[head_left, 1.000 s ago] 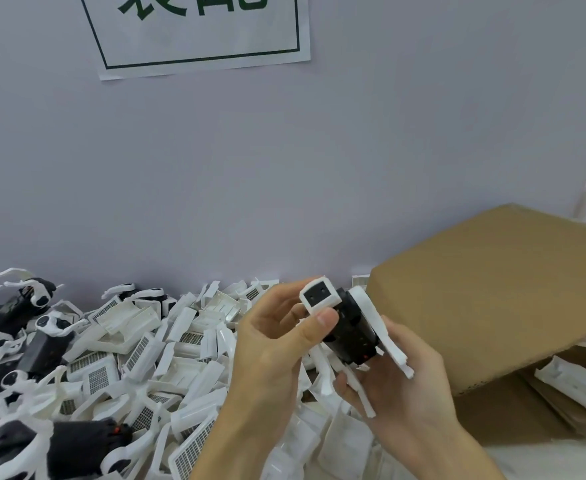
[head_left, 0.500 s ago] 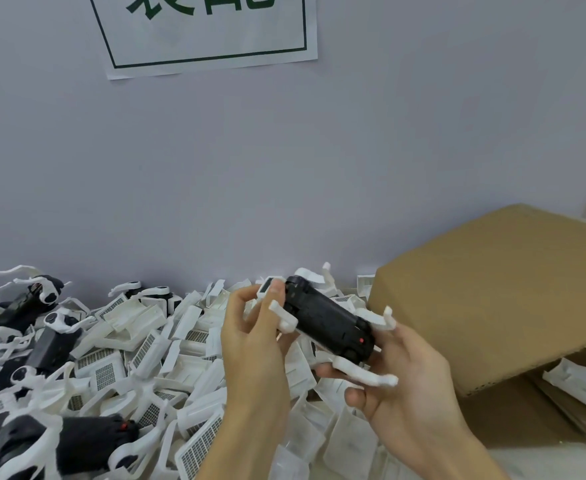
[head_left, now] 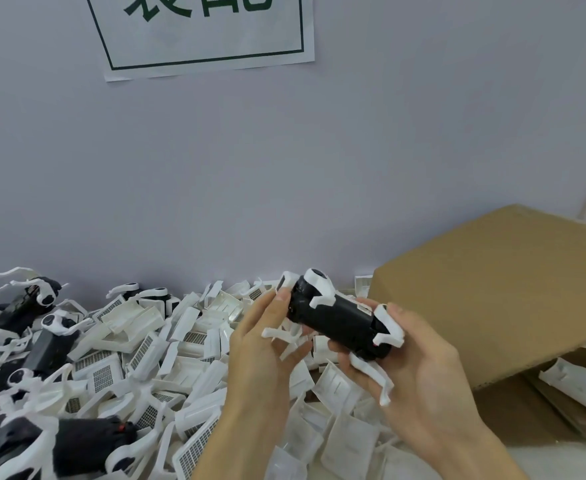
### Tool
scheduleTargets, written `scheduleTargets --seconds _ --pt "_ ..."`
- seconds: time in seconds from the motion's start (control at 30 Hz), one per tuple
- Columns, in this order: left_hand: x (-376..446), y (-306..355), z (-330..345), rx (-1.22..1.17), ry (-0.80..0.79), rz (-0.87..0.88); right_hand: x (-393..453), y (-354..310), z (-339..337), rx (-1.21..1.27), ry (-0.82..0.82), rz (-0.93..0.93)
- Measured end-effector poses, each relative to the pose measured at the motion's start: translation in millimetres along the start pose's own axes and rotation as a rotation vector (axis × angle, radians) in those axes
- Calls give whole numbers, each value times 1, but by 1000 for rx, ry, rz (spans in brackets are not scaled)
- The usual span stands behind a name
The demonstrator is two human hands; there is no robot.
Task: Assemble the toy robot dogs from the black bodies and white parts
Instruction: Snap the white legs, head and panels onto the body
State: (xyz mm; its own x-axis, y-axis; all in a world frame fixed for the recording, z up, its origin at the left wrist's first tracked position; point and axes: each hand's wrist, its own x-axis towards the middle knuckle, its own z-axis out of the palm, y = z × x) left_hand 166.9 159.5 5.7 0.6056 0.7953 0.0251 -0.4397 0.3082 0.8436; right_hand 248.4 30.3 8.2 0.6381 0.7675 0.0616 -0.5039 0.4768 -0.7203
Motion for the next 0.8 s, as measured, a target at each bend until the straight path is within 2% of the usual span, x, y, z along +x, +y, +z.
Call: scheduleTargets --seconds 0.1,0.2,0.27,0.4,0.47,0.57,0.7,0.8 --pt "0 0 -3 -62 45 -70 3 2 -5 -61 93 -172" --pt "2 -1 -3 -36 108 -52 5 8 -10 -336 171 -395" --pt "4 -5 -4 29 109 -58 3 14 -11 -609 153 -525" --pt "1 -6 -1 89 9 -167 1 28 -6 -1094 -13 -785" --pt "0 -5 -1 104 -9 -169 1 35 -4 -1223 -72 -810" --pt "1 -5 -1 68 51 -124 1 41 -1 -1283 -102 -834" --pt "-1 -3 1 47 83 -54 1 41 0 -1299 -61 -832" --pt "0 1 0 55 128 7 -3 42 2 -1421 -11 -779"
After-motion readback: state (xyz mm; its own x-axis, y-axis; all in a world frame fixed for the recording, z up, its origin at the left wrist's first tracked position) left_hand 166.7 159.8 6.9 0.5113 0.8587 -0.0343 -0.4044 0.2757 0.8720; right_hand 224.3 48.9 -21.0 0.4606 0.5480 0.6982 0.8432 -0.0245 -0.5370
